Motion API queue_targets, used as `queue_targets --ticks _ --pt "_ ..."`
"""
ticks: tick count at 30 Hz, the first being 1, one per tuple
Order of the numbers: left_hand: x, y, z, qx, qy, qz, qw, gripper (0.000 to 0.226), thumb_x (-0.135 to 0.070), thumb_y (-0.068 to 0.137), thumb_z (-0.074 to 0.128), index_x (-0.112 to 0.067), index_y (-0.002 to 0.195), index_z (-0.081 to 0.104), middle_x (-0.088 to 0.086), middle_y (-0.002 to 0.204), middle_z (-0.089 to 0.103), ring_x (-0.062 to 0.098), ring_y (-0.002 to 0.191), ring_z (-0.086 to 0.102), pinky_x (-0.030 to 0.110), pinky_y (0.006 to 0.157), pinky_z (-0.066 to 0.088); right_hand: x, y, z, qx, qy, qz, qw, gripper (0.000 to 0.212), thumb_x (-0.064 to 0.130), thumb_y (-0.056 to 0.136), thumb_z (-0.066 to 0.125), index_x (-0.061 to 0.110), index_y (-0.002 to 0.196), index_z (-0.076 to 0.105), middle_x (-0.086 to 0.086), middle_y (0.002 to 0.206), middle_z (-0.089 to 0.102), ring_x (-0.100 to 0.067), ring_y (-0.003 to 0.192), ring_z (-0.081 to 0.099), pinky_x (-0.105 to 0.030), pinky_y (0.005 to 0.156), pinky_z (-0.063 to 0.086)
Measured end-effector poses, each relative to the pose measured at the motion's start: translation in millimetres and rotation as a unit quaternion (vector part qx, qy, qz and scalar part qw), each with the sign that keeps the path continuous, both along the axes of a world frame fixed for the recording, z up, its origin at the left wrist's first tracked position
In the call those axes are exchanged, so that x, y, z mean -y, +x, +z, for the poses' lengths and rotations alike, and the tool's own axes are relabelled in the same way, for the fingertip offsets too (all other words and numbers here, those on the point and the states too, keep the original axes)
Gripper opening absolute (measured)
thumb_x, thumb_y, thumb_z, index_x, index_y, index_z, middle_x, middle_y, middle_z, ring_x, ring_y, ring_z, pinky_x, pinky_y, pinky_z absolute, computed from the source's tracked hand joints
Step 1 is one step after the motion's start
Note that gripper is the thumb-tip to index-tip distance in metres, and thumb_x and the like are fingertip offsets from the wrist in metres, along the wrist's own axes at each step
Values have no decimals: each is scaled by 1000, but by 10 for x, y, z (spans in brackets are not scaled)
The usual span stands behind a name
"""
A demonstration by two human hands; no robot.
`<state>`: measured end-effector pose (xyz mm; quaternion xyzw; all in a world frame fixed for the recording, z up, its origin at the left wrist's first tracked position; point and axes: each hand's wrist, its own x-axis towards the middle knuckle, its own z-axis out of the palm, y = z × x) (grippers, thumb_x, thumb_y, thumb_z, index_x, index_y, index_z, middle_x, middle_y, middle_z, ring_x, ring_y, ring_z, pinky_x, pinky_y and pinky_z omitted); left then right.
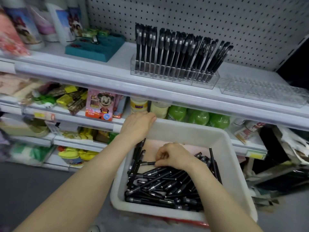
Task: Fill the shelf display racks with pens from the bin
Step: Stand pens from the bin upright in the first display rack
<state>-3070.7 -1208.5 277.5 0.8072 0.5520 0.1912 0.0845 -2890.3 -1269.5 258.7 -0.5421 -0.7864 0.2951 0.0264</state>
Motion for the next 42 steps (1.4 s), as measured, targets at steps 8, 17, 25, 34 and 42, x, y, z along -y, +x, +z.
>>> queue_targets --ticks 8,17,25,34,42 --pt "23 4 30 -7 -2 1 1000 29 -37 102 35 -22 100 58 5 100 63 29 93 57 43 74 47 -18 56 32 -19 -68 -5 998 11 17 76 81 19 84 74 2 87 71 -1 70 56 -9 66 42" --pt "29 57 34 13 78 -36 996 26 -28 98 49 -21 118 64 2 108 62 26 102 56 42 83 49 -117 444 612 -343 18 -168 924 12 8 91 65 15 100 68 -2 83 71 -11 79 62 -24 67 50" --pt "-212 308 760 25 214 -47 975 38 -9 90 62 -14 127 60 7 126 58 25 116 50 41 91 49 -434 548 1189 -421 151 -249 859 7 12 91 67 8 97 67 -20 91 69 -20 76 66 -35 76 59" --pt "-680 539 963 -29 245 6 969 56 -18 90 64 -9 142 44 10 139 47 29 129 41 43 113 32 -985 537 1847 -388 350 -328 787 8 19 93 64 20 85 62 -5 72 70 -14 62 69 -32 67 60" --pt "-772 520 825 -36 269 18 962 54 -32 90 63 -10 138 49 9 133 50 29 122 43 44 110 34 -1346 355 1800 -287 391 -322 813 8 24 92 64 17 95 66 2 77 70 -20 64 69 -44 67 58"
